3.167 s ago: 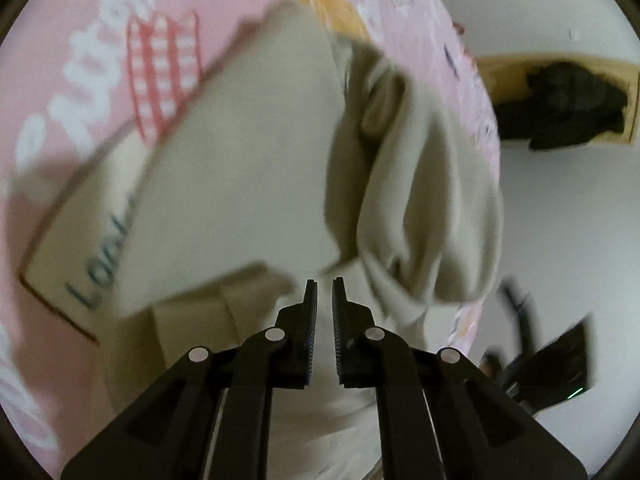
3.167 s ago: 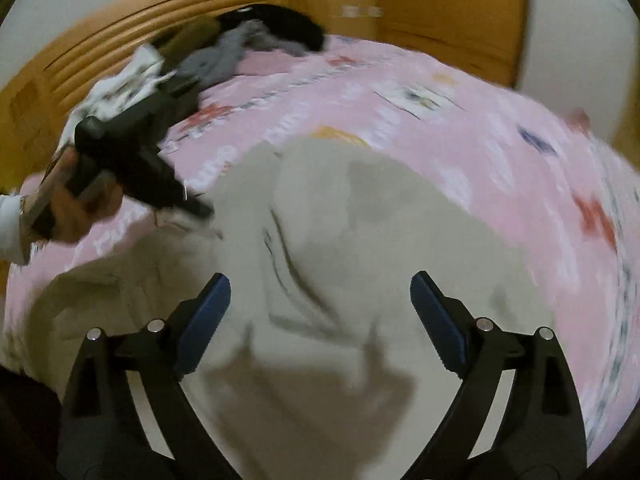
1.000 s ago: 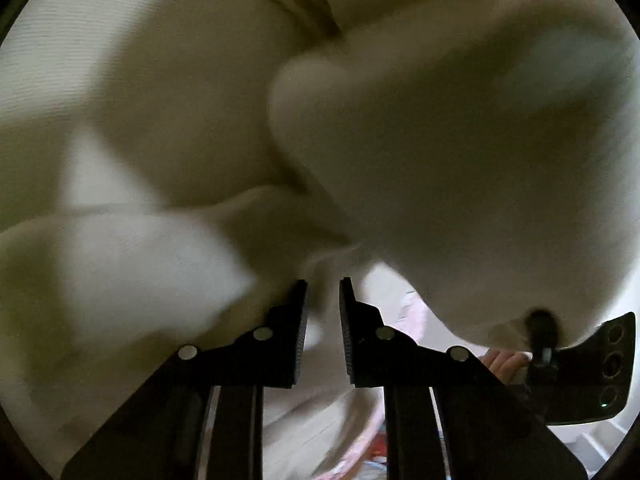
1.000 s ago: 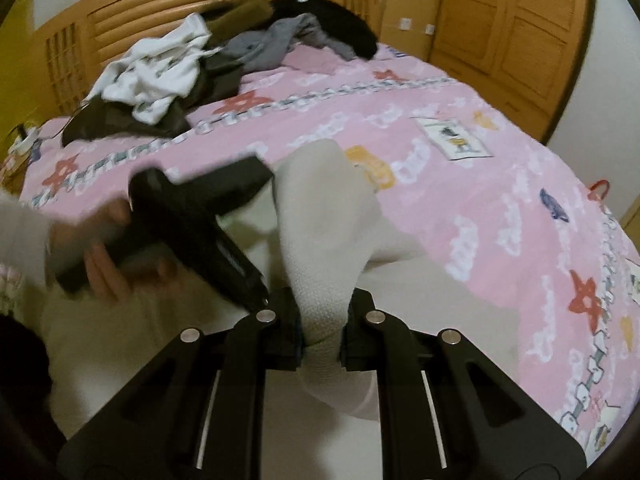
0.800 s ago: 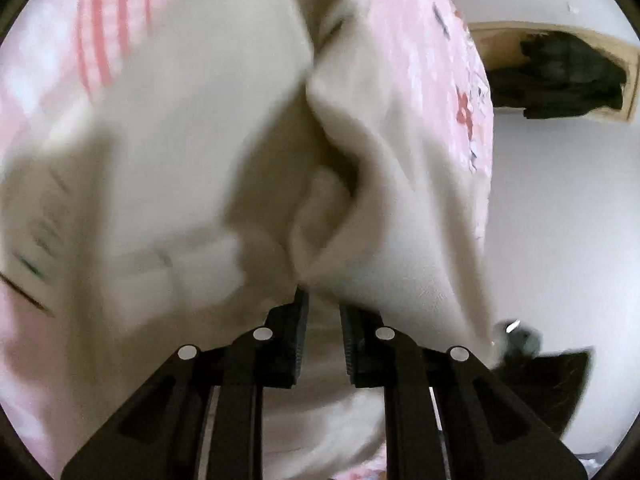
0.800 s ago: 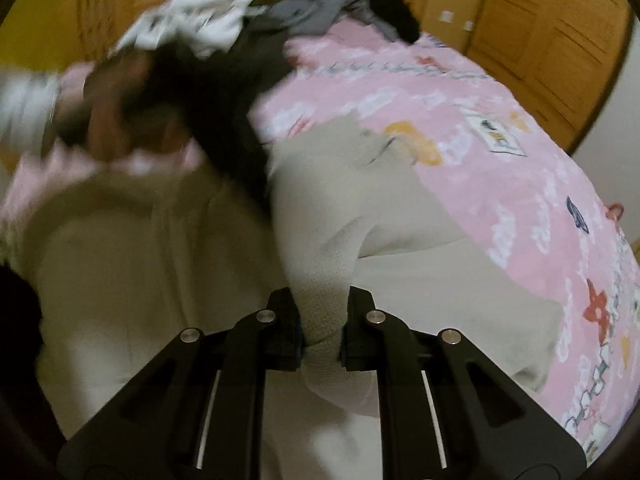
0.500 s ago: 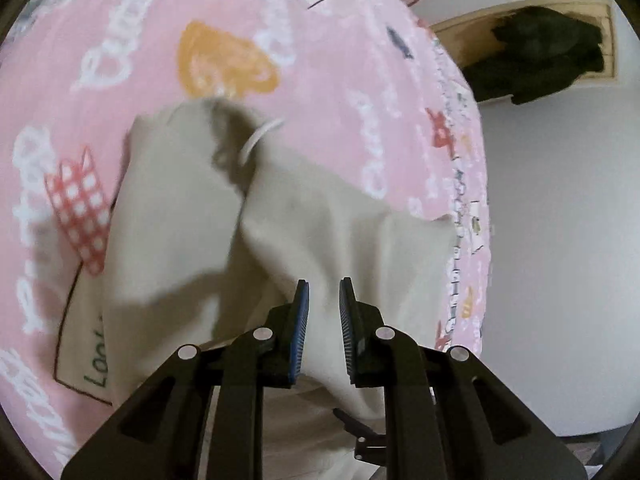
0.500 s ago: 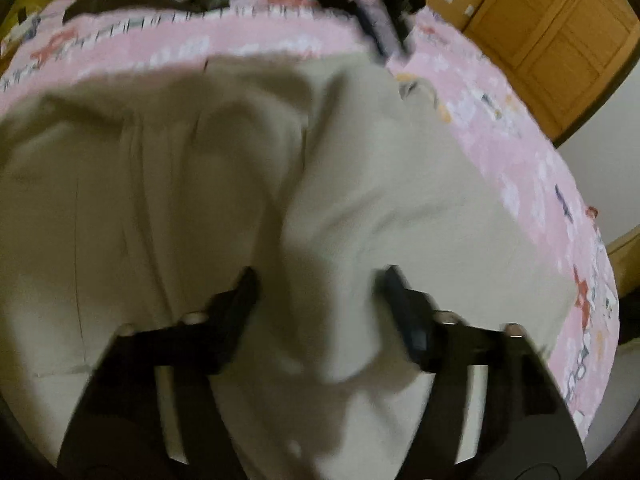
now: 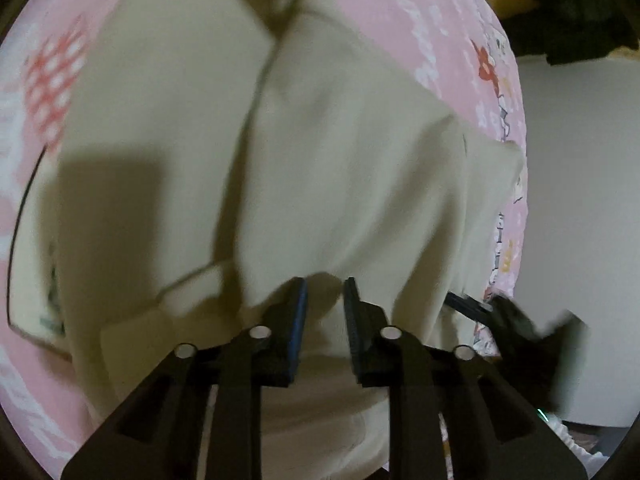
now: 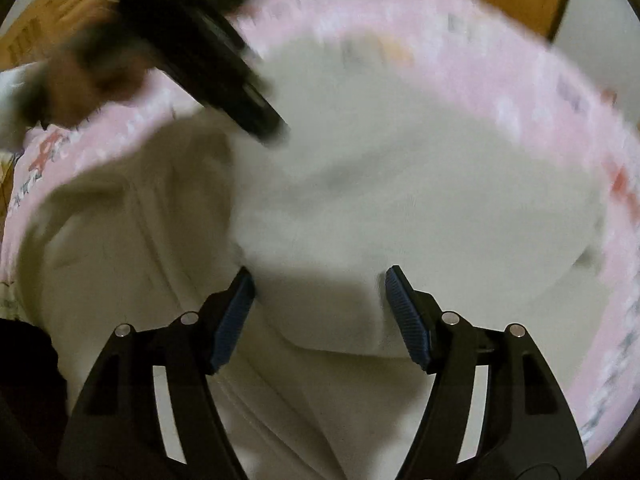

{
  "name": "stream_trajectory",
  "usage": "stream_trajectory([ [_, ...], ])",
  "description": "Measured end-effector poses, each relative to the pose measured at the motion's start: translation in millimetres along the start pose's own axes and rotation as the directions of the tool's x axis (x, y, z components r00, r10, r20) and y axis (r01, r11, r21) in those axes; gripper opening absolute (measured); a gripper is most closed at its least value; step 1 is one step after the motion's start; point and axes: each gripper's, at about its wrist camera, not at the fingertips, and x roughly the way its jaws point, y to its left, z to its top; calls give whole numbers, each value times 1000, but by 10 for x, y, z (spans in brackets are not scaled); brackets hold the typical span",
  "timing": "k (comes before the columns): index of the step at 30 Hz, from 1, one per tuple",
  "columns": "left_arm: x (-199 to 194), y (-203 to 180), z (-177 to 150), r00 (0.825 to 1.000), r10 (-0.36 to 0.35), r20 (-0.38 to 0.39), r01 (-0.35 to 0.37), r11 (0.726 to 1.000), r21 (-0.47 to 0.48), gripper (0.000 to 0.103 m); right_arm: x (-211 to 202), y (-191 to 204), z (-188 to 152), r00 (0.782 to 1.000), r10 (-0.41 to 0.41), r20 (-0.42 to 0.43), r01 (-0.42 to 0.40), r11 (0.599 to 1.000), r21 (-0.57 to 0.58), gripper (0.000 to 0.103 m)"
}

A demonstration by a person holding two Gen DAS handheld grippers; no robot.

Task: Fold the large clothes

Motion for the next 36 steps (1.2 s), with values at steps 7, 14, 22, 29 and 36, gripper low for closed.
stream_trajectory([
  [7, -237, 151, 3, 998, -66, 16, 66, 998, -13, 8, -493, -99, 30, 997, 47, 54, -48, 998, 27, 64],
  [14, -716, -65, 843, 971, -30, 236, 24, 999, 27, 59, -816, -1816, 316, 981, -95, 167, -23, 805, 593, 71],
  [22, -96, -72, 1522, 996, 12, 86, -4, 996, -90, 54, -250, -2288, 152, 980, 61, 188, -187, 605, 774, 71],
  [29, 138, -157, 1726, 999, 20, 40, -15, 991, -132, 18, -200, -2214, 255, 973, 90, 213, -222, 618, 754, 71],
  [36, -94, -452, 1729, 992, 11, 129, -1, 997, -72, 11, -213, -2361, 337, 970, 36, 240, -210, 616, 759, 58],
])
